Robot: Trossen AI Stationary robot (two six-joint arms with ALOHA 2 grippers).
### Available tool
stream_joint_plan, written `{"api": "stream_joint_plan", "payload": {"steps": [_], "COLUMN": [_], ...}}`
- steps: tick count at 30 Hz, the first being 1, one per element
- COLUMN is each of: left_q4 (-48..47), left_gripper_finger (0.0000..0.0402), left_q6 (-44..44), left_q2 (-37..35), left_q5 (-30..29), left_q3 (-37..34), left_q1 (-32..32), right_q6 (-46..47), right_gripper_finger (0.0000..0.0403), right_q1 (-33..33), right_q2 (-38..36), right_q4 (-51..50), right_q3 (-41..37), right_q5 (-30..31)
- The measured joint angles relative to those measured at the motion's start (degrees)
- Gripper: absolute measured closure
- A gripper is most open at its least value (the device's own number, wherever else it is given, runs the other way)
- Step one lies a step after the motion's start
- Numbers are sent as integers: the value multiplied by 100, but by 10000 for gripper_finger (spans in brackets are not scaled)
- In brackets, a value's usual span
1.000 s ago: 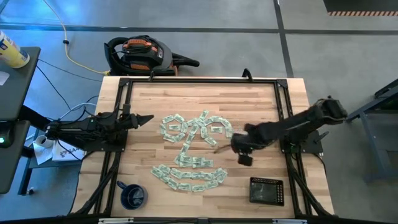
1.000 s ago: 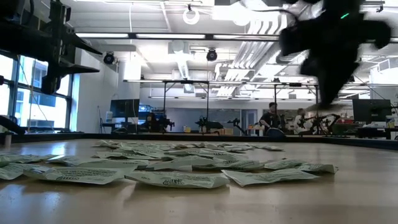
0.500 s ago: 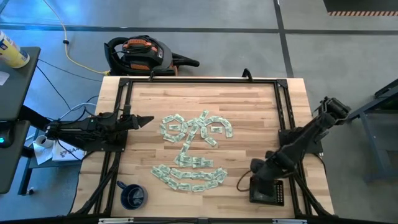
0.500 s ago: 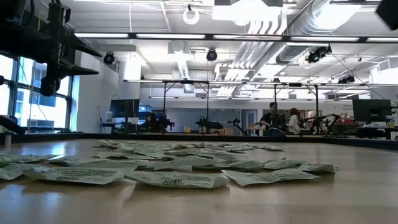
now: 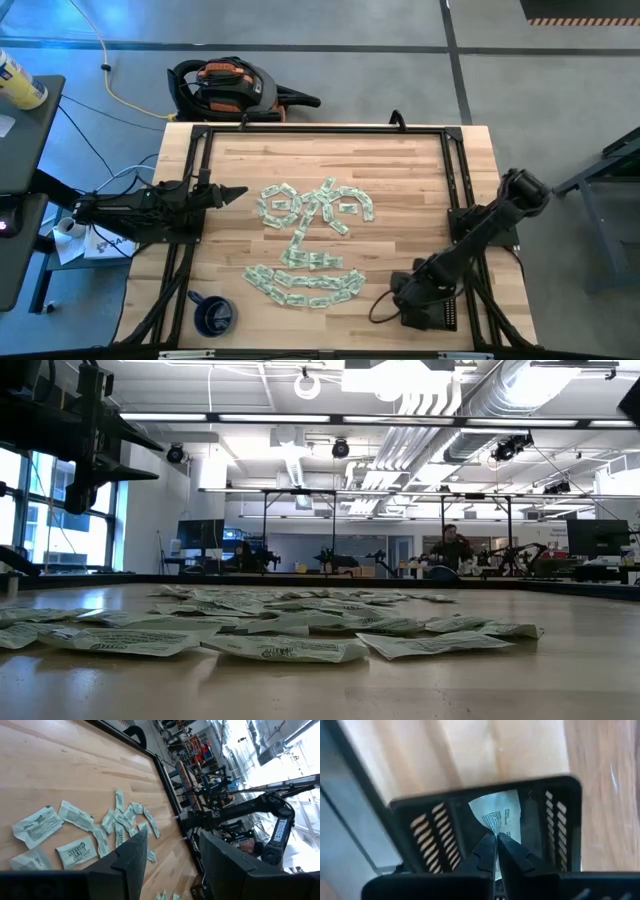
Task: Pick and place Stevia / Truvia into bins
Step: Put the stevia packet into the black bin
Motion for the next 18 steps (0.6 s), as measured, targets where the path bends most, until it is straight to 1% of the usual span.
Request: {"api": "stream_joint_plan", "payload": {"steps": [4,9,14,18], "left_q4": [1,2,3,3], "left_gripper_finger": [186,186,186,186], "left_q6": [-37,-40,-44,-51], "left_q2": [0,0,0,0], "left_q5": [-2,-2,-2,-2], "left_q3": [0,0,0,0], "left_q1": [0,-1,-1,0], "right_q6": [129,-34,-300,-846], "right_gripper_finger": [357,297,243,212], "right_q1": [-53,-58,-262,-555], "right_q2": [85,85,85,85], "right_q4": [-43,-377,-954,-1016], "right_q3": [0,0,0,0], "right_q5": [385,765,1194,1306]}}
